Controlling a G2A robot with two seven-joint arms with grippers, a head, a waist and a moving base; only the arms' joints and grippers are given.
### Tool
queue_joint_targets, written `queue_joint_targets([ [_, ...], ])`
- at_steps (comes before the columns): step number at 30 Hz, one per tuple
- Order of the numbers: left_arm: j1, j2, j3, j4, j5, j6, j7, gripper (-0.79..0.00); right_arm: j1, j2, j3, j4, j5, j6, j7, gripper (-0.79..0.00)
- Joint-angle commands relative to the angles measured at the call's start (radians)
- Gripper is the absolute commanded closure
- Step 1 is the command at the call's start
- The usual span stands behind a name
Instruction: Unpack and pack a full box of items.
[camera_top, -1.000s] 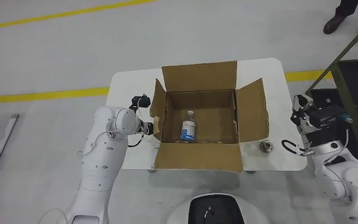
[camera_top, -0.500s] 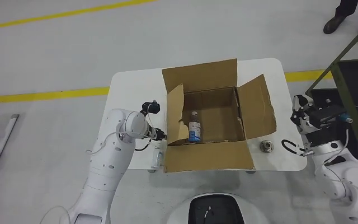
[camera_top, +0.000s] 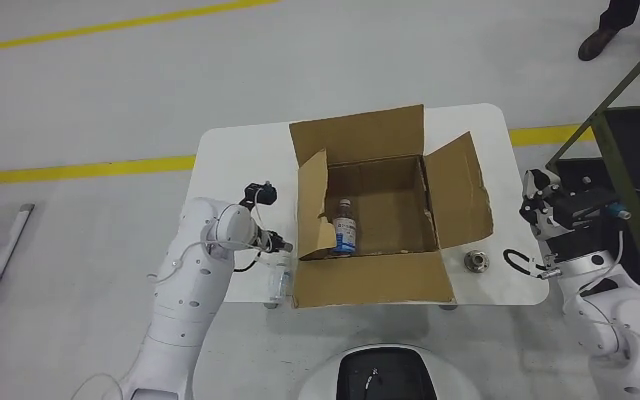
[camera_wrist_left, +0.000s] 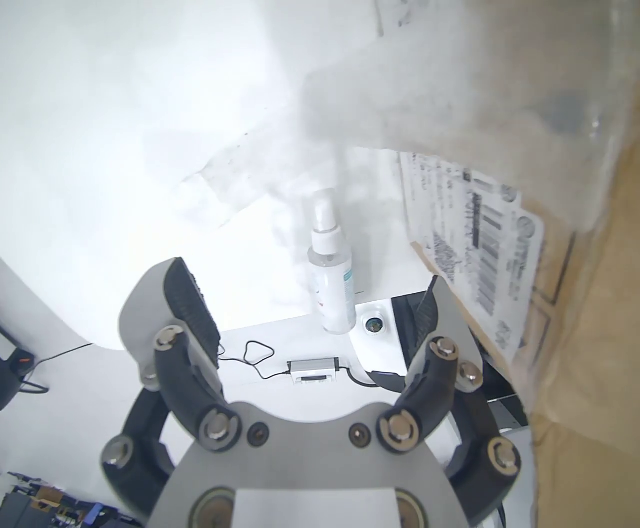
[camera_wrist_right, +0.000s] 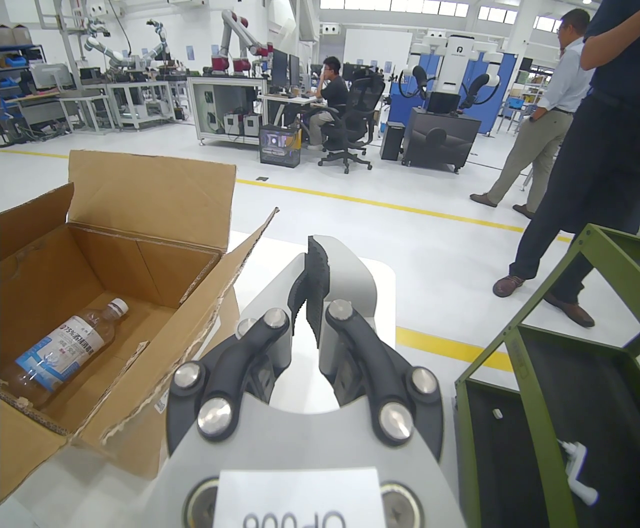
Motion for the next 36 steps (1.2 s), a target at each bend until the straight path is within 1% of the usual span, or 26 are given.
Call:
queue_joint_targets([
  [1,0.022,0.011,-0.019,-0.013,0.012,-0.031,0.001,-0.785,0.001,0.0,0.0,-0.005,0.005,0.0,-0.003,0.0],
  [4,0.066,0.027,-0.037,-0.032,0.013,-0.075,0.001,-0.785,0.004,-0.001,-0.001,-0.01,0.019,0.003,-0.002,0.0],
  [6,0.095,0.037,-0.03,-0.037,0.062,-0.09,0.001,-0.785,0.006,-0.001,-0.002,-0.011,0.02,0.004,0.002,0.0],
  [10,0.141,0.051,-0.028,-0.067,0.045,-0.111,0.001,-0.785,0.007,-0.001,-0.005,-0.011,0.021,0.004,0.001,0.0],
  [16,0.185,0.072,-0.02,-0.099,-0.01,-0.123,0.001,-0.785,0.002,-0.001,-0.006,-0.011,0.022,0.008,0.001,0.0],
  [18,0.193,0.077,-0.014,-0.111,-0.029,-0.107,0.001,-0.785,0.0,-0.001,-0.005,-0.01,0.023,0.011,0.0,0.0],
  [24,0.201,0.085,0.025,-0.134,-0.065,-0.054,0.001,-0.785,-0.003,-0.001,-0.001,-0.01,0.026,0.015,0.0,0.0],
  [27,0.196,0.085,0.038,-0.128,-0.105,-0.019,0.001,-0.785,-0.004,0.0,0.003,-0.008,0.029,0.016,0.0,0.0],
  [29,0.19,0.084,0.058,-0.124,-0.088,-0.007,0.001,-0.785,-0.005,0.0,0.003,-0.008,0.03,0.018,0.001,0.0],
  [36,0.162,0.071,0.103,-0.055,-0.08,0.039,0.05,-0.785,-0.005,0.0,0.01,-0.005,0.032,0.018,0.0,0.0],
])
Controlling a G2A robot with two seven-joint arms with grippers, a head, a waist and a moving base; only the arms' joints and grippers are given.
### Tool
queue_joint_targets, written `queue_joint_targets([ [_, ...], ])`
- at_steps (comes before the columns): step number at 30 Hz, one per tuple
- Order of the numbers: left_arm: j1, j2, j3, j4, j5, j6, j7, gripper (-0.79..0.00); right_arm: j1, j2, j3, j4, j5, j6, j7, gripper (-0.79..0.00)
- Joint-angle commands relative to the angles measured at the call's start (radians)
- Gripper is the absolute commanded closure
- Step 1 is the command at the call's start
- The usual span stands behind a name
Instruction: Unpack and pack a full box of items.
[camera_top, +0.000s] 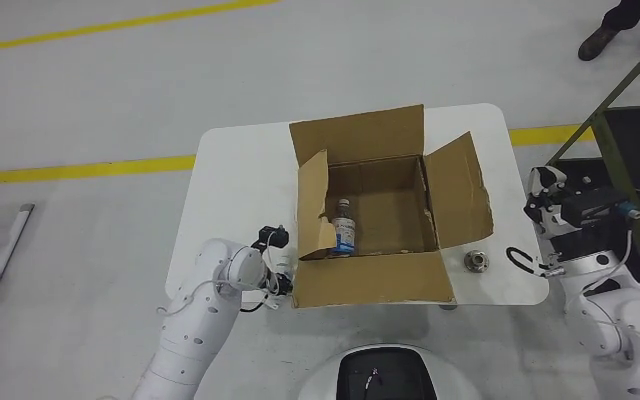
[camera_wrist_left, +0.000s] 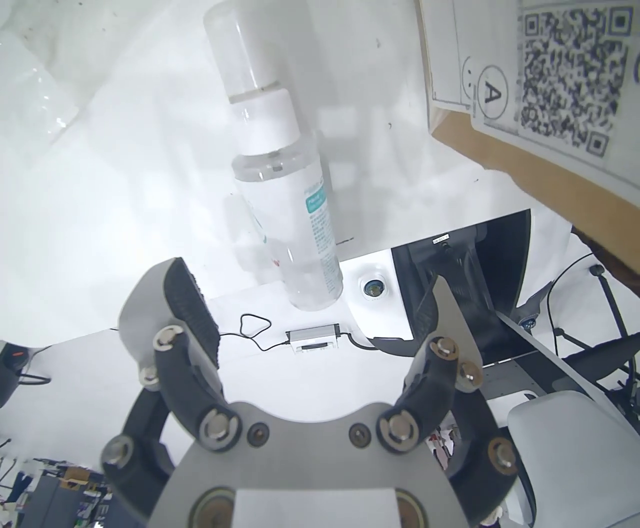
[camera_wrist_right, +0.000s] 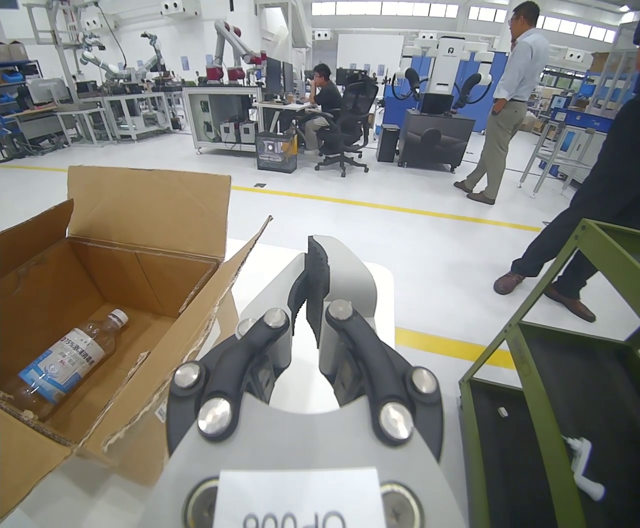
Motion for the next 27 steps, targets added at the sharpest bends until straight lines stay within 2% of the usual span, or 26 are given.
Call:
queue_joint_targets([
  [1,-0.008,-0.004,0.011,0.019,-0.006,0.009,0.015,-0.785,-0.001,0.0,0.003,0.002,-0.001,0.0,-0.001,0.0],
  [5,-0.026,-0.011,0.032,0.054,-0.006,0.015,0.028,-0.785,0.0,0.001,0.009,0.004,0.004,0.001,0.001,0.0],
  [7,-0.033,-0.014,0.043,0.07,0.007,0.022,0.028,-0.72,-0.001,0.001,0.011,0.004,0.005,0.002,0.001,0.0],
  [10,-0.04,-0.017,0.052,0.091,0.002,0.023,0.032,-0.533,-0.002,0.001,0.013,0.004,0.006,0.003,0.001,0.0],
  [11,-0.041,-0.018,0.056,0.097,0.001,0.023,0.029,-0.425,-0.002,0.001,0.013,0.004,0.006,0.003,0.001,0.0],
  [12,-0.045,-0.019,0.058,0.101,0.0,0.022,0.028,-0.385,-0.003,0.001,0.013,0.004,0.006,0.003,0.001,0.0],
  [18,-0.056,-0.025,0.072,0.135,0.002,0.03,0.036,-0.268,-0.003,0.001,0.015,0.003,0.008,0.004,0.002,0.0],
  [21,-0.061,-0.027,0.076,0.142,-0.004,0.032,0.04,0.0,-0.002,0.001,0.019,0.005,0.01,0.004,0.002,0.0],
  [27,-0.066,-0.03,0.08,0.146,-0.009,0.029,0.044,0.0,-0.002,0.002,0.019,0.003,0.009,0.006,0.005,0.0],
])
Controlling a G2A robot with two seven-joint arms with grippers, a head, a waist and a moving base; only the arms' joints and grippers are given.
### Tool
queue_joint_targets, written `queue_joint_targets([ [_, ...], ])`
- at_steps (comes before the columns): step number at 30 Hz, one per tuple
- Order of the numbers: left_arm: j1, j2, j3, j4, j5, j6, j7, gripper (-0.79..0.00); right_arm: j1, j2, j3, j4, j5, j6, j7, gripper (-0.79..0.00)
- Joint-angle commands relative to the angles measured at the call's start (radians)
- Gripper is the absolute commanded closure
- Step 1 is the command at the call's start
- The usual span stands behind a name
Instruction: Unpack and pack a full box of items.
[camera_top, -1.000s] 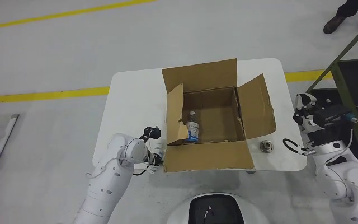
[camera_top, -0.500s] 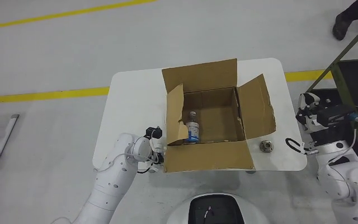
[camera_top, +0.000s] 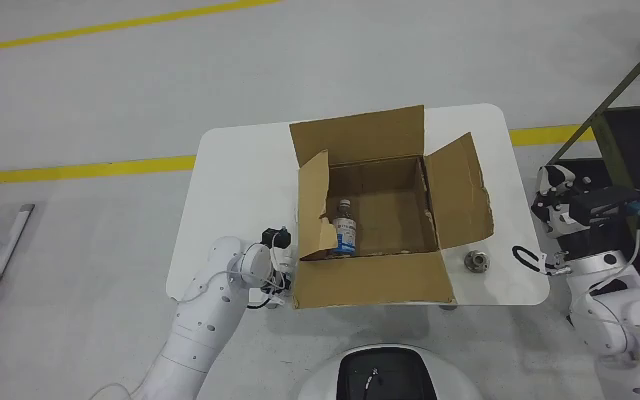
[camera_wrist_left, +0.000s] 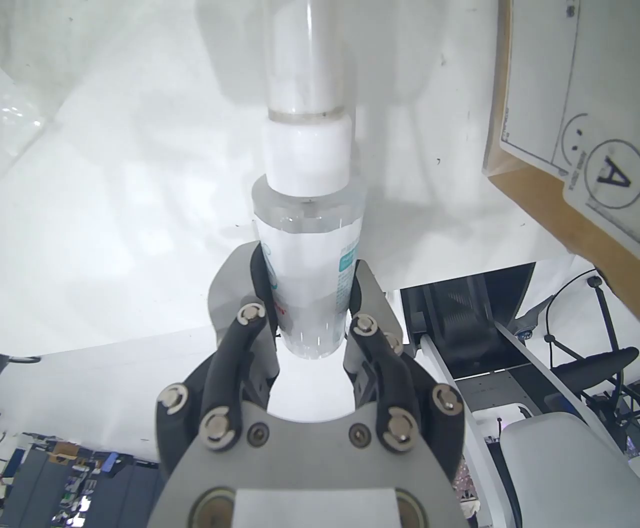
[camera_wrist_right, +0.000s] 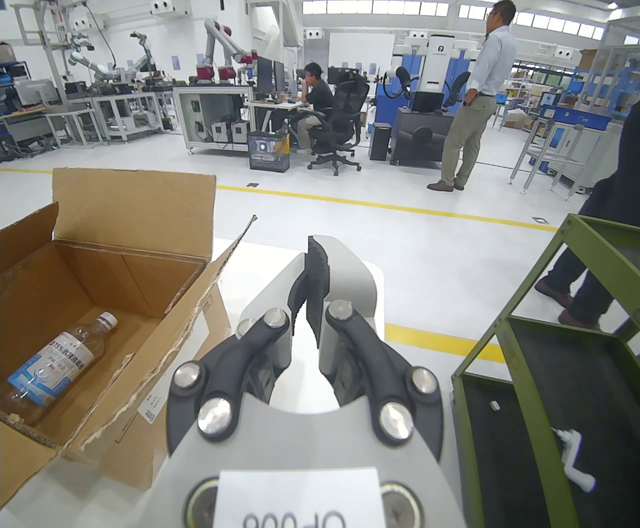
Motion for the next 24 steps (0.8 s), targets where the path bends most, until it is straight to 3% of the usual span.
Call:
queue_joint_targets([
  [1,-0.004,0.001,-0.005,-0.006,0.0,0.0,-0.003,0.0,0.001,0.0,0.0,0.0,0.0,0.0,0.001,0.0],
  [6,-0.016,0.017,-0.07,-0.064,0.032,0.02,-0.024,0.0,0.005,0.0,-0.005,-0.003,0.001,0.004,0.003,0.0],
  [14,-0.003,0.059,-0.238,-0.306,0.107,0.022,-0.068,0.0,0.01,-0.001,-0.02,-0.001,-0.003,0.007,0.004,0.0],
  [20,-0.018,0.07,-0.352,-0.476,-0.003,0.004,-0.037,0.0,0.005,-0.002,-0.022,-0.001,-0.006,0.014,0.002,0.0],
  [24,-0.038,0.07,-0.374,-0.524,-0.132,-0.032,-0.013,0.0,-0.002,-0.002,-0.02,-0.003,-0.002,0.02,-0.001,0.0],
])
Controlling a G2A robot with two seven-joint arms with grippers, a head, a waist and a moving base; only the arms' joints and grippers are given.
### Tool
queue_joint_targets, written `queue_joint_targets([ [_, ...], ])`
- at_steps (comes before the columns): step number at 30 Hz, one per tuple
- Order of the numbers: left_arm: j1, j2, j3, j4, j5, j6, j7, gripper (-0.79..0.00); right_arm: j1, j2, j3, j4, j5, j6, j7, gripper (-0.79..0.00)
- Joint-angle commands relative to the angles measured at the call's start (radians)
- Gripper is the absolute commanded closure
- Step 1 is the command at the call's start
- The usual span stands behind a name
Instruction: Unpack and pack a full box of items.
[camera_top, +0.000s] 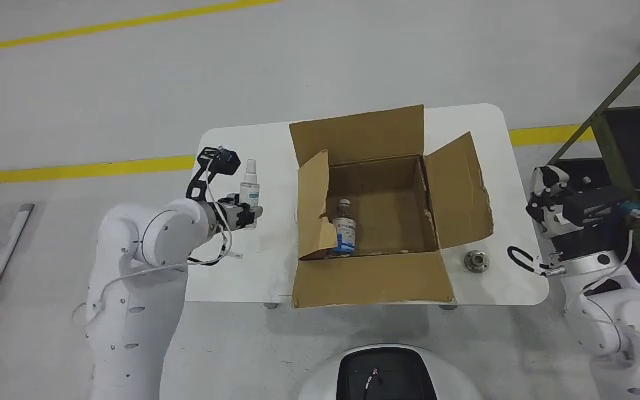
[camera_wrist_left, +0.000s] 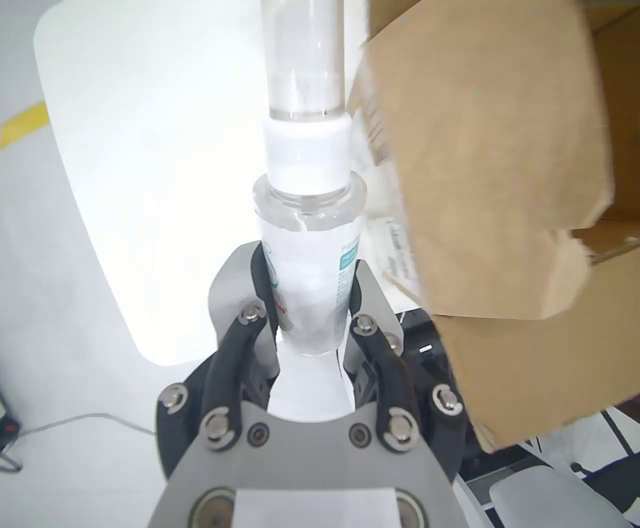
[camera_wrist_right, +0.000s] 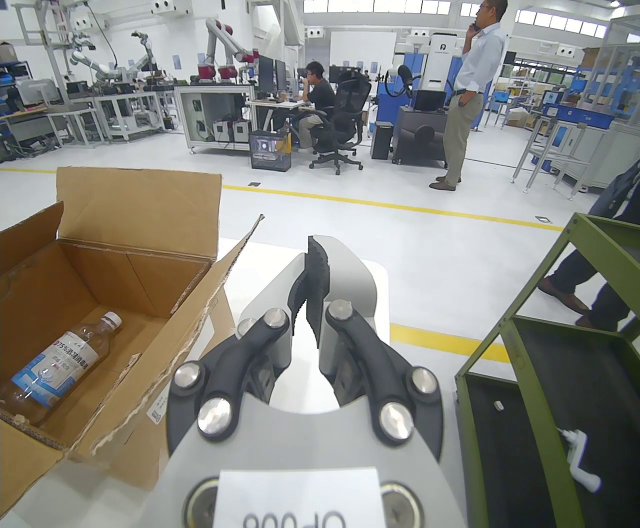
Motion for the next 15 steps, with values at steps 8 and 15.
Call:
queue_joint_targets([
  [8,-0.082,-0.012,0.062,-0.011,-0.267,-0.077,0.049,0.0,-0.015,-0.001,0.006,-0.006,0.006,0.009,-0.005,0.0],
  [15,-0.082,-0.012,0.062,-0.011,-0.267,-0.077,0.049,0.0,-0.021,-0.002,0.006,-0.011,0.014,0.016,-0.009,0.0],
])
